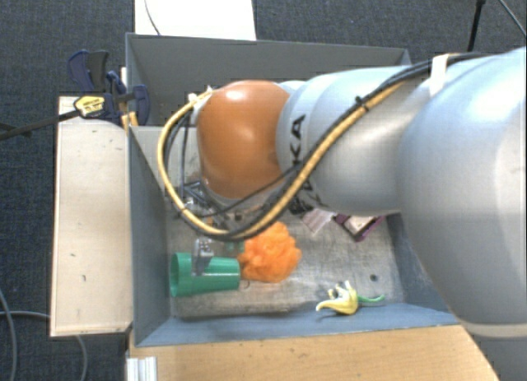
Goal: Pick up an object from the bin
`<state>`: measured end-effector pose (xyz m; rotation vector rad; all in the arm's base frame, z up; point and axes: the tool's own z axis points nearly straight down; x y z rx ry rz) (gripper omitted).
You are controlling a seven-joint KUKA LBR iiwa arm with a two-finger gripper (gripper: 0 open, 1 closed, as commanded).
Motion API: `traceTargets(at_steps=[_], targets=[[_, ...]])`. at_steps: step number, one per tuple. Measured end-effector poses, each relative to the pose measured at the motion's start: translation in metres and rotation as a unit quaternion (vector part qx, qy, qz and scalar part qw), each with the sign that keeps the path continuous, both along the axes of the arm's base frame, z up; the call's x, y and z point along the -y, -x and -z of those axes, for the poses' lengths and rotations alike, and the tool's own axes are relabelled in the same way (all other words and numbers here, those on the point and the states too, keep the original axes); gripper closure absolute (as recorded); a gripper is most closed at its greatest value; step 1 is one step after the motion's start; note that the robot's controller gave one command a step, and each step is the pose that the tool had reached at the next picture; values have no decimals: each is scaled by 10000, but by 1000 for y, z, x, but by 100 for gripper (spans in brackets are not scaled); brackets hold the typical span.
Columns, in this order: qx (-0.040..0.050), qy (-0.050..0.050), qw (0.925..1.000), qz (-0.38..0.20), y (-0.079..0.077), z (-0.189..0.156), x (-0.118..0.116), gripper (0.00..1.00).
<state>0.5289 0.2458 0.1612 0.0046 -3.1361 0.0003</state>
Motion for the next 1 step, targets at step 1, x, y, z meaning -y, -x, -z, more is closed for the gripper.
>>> traceTargets(at_steps=[1], targets=[[36, -10, 10000, 28, -2, -4, 1, 0]])
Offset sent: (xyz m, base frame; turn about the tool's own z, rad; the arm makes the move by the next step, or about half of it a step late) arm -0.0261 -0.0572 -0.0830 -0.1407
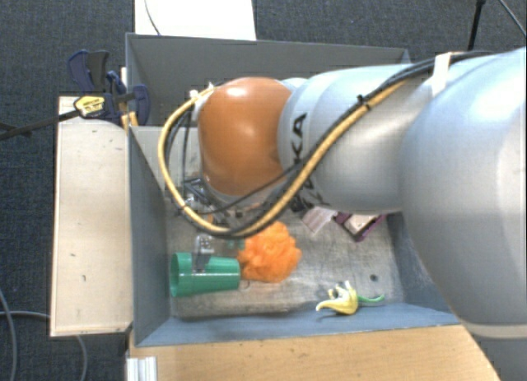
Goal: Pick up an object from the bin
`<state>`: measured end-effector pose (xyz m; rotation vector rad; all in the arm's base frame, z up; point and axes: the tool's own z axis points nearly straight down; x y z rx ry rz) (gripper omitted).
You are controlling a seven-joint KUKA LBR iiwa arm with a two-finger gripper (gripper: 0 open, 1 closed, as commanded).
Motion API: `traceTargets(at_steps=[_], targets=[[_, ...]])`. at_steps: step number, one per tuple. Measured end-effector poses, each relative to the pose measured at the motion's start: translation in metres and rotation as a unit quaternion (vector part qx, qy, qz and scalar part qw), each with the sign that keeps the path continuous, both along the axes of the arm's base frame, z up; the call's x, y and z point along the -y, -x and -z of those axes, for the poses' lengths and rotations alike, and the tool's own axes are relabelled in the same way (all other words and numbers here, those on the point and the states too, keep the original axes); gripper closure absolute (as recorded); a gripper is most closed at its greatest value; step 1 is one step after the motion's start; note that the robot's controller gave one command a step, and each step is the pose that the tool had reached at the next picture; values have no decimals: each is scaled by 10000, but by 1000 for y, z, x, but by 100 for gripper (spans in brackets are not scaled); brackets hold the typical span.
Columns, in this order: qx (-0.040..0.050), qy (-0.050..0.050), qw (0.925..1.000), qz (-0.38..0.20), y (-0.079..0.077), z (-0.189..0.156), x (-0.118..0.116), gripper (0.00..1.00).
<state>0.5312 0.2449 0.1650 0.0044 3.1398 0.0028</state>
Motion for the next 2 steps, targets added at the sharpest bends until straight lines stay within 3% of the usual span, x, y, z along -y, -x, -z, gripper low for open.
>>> traceTargets(at_steps=[1, 2], targets=[[22, -6, 9992, -399, 14, 43, 28, 0], [-1, 6, 9996, -275, 38, 81, 39, 0]])
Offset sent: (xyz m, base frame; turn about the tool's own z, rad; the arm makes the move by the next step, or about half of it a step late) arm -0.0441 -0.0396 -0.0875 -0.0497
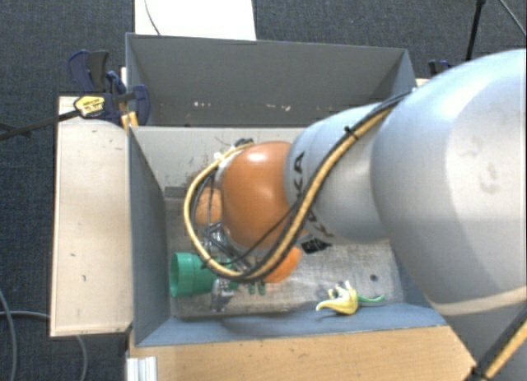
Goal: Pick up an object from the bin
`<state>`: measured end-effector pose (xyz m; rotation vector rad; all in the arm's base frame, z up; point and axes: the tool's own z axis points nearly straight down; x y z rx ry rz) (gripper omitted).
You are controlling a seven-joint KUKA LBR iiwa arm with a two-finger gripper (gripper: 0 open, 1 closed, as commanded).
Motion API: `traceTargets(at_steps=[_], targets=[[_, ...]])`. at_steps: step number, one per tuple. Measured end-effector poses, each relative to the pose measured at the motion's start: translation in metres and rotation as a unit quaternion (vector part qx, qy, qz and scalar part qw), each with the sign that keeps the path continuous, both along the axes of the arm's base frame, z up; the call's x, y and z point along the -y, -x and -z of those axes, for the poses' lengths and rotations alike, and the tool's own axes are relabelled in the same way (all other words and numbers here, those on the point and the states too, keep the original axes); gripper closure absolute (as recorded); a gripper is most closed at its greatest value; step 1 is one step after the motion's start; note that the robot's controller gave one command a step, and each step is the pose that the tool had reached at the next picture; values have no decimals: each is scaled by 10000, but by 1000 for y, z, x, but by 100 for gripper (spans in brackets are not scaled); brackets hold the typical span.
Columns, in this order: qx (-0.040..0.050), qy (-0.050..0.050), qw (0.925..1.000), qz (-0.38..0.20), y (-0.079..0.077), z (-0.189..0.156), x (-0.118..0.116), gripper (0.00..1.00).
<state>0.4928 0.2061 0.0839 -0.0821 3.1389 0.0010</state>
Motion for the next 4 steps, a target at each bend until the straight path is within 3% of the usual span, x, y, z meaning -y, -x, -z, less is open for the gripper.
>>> traceTargets(at_steps=[1, 2, 3, 4], targets=[[11, 4, 9992, -398, 6, 13, -8, 0], [-12, 2, 9941, -1086, 14, -7, 14, 0], [-17, 43, 9982, 594, 12, -7, 14, 100], [-10, 52, 9965, 830, 11, -5, 11, 100]])
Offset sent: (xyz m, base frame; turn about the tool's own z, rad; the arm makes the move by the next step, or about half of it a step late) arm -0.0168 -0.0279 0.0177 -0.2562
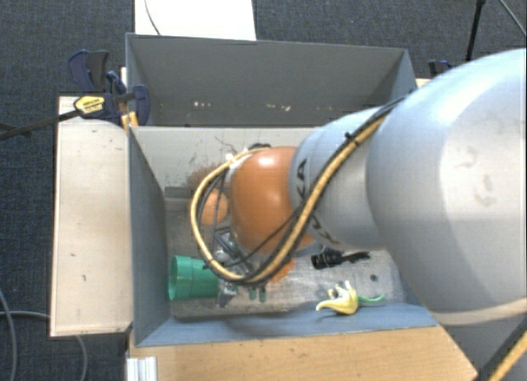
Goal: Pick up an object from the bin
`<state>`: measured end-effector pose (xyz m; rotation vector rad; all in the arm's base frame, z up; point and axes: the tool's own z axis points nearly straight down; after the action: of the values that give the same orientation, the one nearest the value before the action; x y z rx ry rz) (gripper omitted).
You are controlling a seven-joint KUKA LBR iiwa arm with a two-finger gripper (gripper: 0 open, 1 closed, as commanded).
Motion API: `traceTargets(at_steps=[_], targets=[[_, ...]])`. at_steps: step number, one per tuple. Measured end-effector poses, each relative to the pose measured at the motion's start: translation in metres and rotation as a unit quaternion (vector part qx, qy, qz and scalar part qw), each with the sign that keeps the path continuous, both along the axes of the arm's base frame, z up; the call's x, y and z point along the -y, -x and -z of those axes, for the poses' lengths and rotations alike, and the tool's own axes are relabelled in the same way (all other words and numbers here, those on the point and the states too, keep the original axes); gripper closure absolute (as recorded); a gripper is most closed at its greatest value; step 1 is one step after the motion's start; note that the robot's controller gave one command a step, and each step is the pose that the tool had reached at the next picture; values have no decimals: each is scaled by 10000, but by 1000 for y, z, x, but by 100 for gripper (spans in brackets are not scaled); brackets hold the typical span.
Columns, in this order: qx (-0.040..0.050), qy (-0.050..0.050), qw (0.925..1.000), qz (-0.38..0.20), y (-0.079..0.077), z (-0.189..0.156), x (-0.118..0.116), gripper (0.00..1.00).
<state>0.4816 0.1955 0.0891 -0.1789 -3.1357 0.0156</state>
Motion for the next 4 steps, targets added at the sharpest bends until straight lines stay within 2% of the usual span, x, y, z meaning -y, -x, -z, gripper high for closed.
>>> traceTargets(at_steps=[2, 3, 4], targets=[[-37, 0, 10000, -8, 1, -9, 0, 100], [14, -56, 9996, -287, -51, -61, 30, 100], [6, -41, 10000, -71, -26, -91, 32, 100]])
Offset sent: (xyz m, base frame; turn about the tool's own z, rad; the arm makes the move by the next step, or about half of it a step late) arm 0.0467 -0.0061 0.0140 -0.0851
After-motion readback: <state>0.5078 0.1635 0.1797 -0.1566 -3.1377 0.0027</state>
